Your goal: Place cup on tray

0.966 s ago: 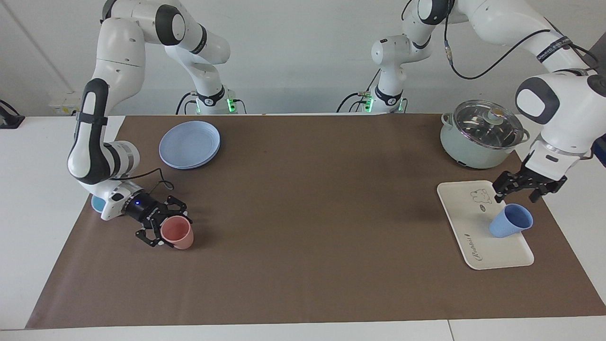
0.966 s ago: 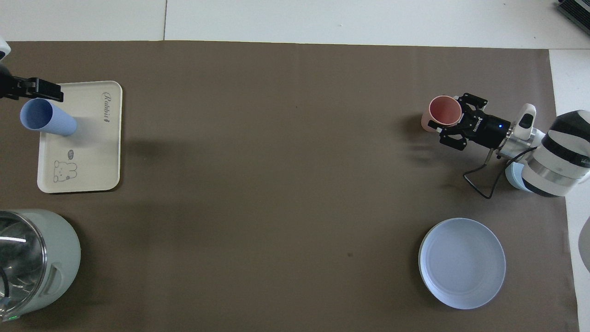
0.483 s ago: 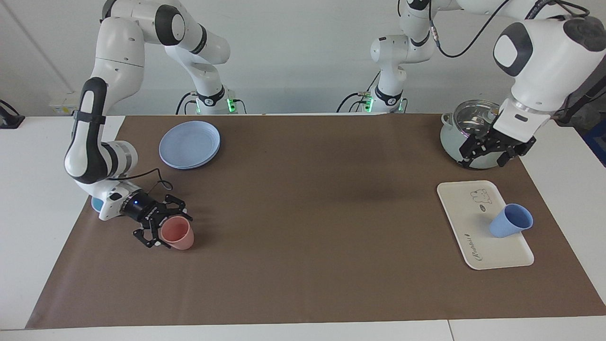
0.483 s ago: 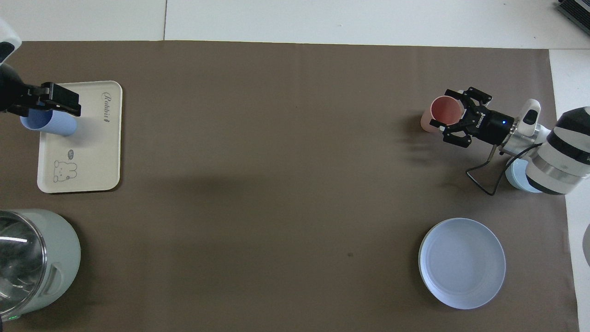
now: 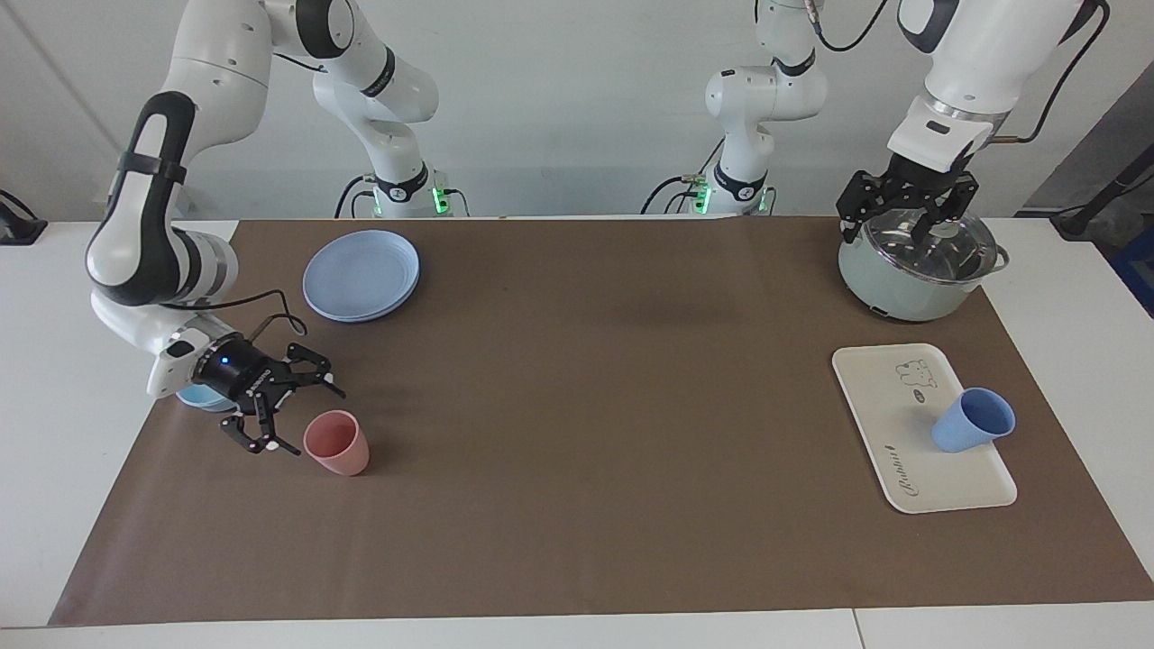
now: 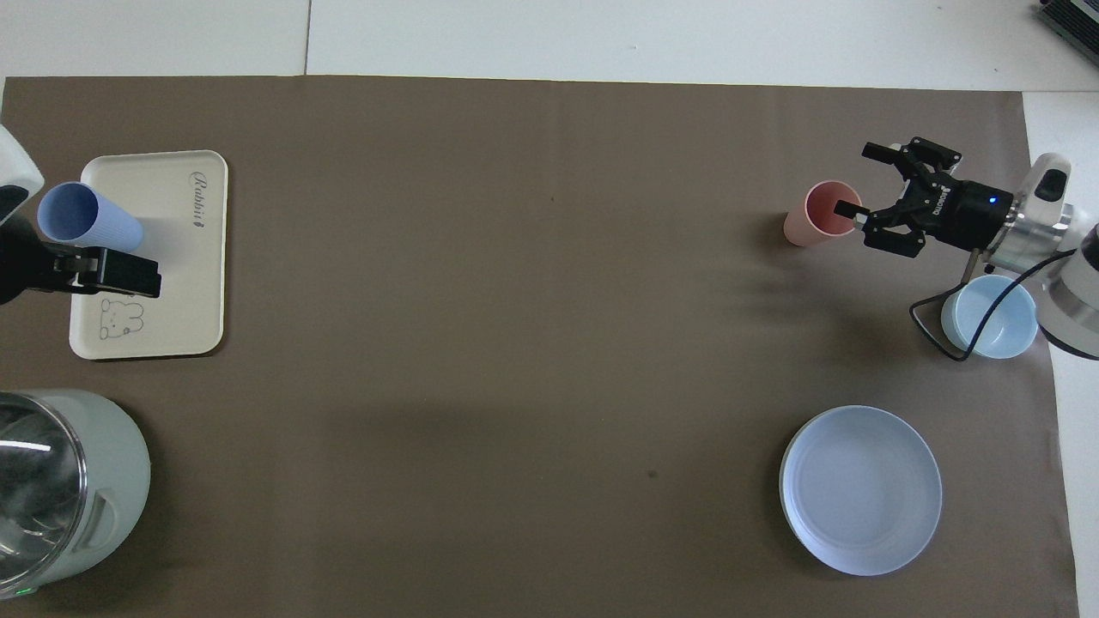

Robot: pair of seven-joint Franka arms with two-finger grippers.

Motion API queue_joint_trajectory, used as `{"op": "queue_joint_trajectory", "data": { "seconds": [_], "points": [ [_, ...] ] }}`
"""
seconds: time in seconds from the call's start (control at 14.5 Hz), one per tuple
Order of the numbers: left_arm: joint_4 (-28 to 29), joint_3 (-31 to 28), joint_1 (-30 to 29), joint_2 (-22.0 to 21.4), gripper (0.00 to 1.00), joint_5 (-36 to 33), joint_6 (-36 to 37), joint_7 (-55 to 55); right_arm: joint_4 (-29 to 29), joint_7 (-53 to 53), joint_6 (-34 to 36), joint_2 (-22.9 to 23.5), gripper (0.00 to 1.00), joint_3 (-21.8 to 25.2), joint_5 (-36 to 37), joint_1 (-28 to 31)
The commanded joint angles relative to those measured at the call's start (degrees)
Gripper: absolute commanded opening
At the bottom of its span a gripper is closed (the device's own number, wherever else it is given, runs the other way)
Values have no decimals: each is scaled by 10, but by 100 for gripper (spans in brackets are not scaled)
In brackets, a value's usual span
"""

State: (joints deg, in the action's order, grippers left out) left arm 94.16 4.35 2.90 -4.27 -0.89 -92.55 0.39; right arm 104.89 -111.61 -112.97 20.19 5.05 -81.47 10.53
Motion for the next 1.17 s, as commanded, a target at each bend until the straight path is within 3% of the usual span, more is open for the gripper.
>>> {"op": "queue_joint_trajectory", "data": {
  "seconds": [0.0,0.14,0.41,0.76,0.9,1.1],
  "points": [
    [11,11,1,-9,100,-12,-8,-7,8,166,-49,-80,100,-4,112,-16],
    [8,11,-7,-7,100,-10,-13,-7,-6,268,-56,-105,100,-2,197,-25],
    [6,11,-31,-4,100,6,-18,-7,-18,505,-113,-156,100,-6,451,-83],
    [8,10,-28,-2,100,6,11,-9,-14,790,-151,-168,100,-7,691,-169],
    [8,12,-30,0,100,7,11,-8,-17,896,-113,-182,100,-7,722,-173],
    [-3,16,-59,-1,100,45,24,-9,-38,1011,16,-210,100,0,747,-144]
  ]
}}
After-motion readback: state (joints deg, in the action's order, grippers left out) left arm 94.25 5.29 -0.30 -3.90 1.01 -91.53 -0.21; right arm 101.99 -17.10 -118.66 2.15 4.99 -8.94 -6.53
